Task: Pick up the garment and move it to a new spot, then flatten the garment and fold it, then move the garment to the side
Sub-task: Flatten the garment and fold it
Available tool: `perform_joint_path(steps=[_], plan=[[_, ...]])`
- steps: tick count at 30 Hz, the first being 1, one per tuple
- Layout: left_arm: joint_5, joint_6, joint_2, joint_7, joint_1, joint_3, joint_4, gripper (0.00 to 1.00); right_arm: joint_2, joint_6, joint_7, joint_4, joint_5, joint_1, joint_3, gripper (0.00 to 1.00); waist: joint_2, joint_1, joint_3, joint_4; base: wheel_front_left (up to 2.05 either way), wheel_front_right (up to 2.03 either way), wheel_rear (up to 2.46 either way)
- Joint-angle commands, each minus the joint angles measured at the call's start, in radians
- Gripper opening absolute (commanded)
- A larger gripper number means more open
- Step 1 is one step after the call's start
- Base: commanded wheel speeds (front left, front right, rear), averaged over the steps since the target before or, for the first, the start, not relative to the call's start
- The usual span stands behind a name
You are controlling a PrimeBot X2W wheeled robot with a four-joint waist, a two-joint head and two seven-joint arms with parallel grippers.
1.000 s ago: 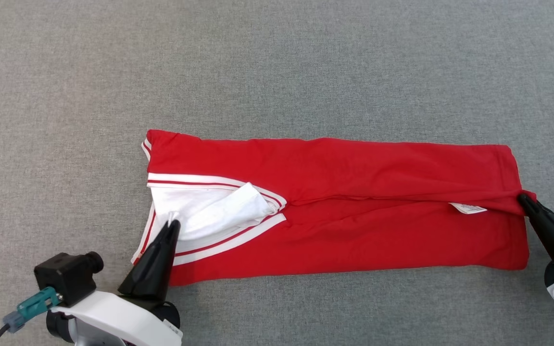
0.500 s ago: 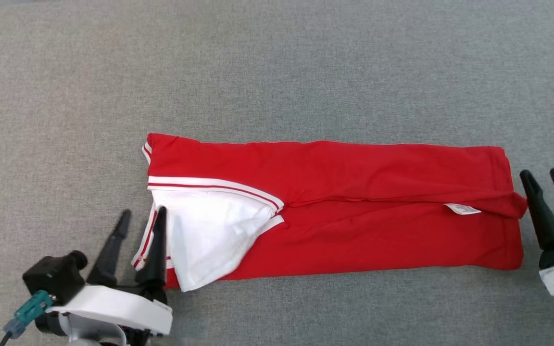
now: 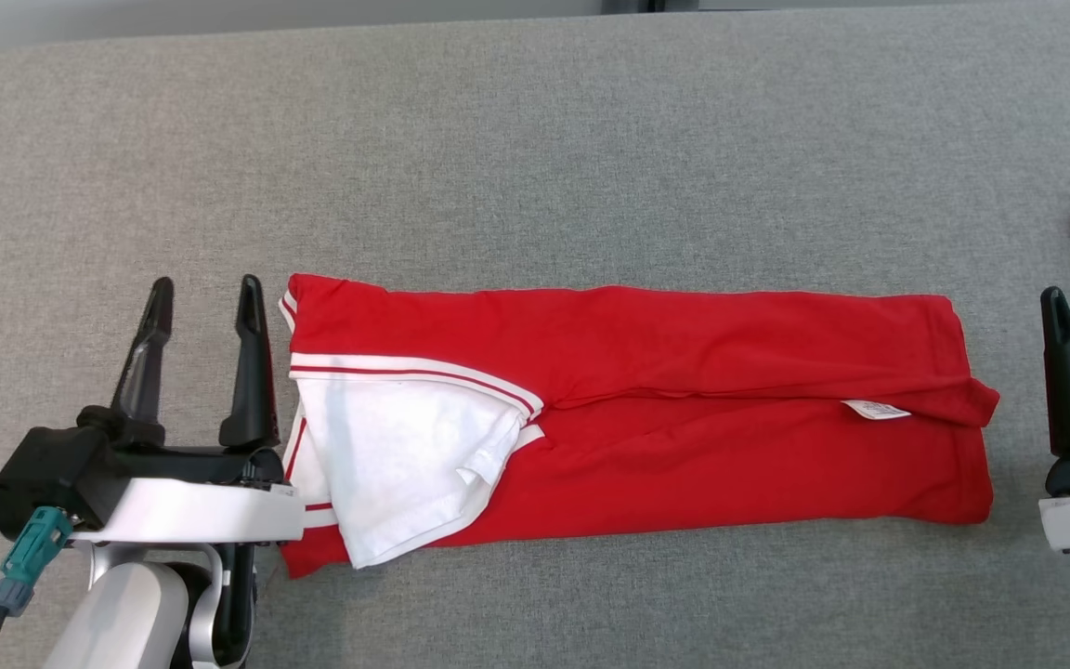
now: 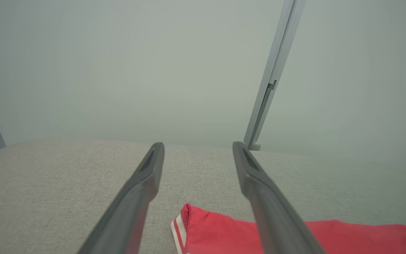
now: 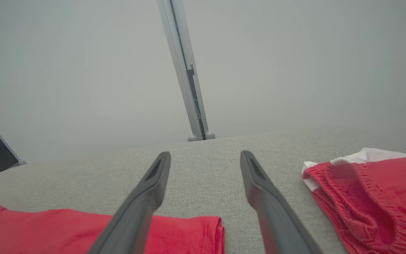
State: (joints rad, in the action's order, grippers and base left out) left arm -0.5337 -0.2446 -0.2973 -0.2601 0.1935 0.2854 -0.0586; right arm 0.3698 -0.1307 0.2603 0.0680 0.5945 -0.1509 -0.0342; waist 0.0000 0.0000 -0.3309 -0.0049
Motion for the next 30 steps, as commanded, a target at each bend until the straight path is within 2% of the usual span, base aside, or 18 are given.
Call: perform_joint_path(steps=[1, 12, 30], plan=[[0.024, -0.004, 0.004, -0.005, 0.016, -0.013, 0.004, 1.0, -0.007, 0.0, 0.006, -0.001, -0.025, 0.016, 0.012, 1.0, 0.0, 0.0, 0.006, 0.001, 0.0, 0.0, 0.0], [0.137, 0.037, 0.051, -0.005, -0.078, -0.076, 0.054, 1.0, -0.041, 0.0, 0.006, 0.033, -0.139, 0.063, 0.016, 1.0, 0.0, 0.0, 0.045, -0.007, 0.0, 0.0, 0.0], [0.204, 0.131, 0.123, -0.005, -0.128, -0.141, 0.145, 1.0, -0.053, 0.0, 0.004, 0.078, -0.14, 0.107, 0.007, 1.0, 0.0, 0.0, 0.085, 0.003, 0.0, 0.0, 0.0]])
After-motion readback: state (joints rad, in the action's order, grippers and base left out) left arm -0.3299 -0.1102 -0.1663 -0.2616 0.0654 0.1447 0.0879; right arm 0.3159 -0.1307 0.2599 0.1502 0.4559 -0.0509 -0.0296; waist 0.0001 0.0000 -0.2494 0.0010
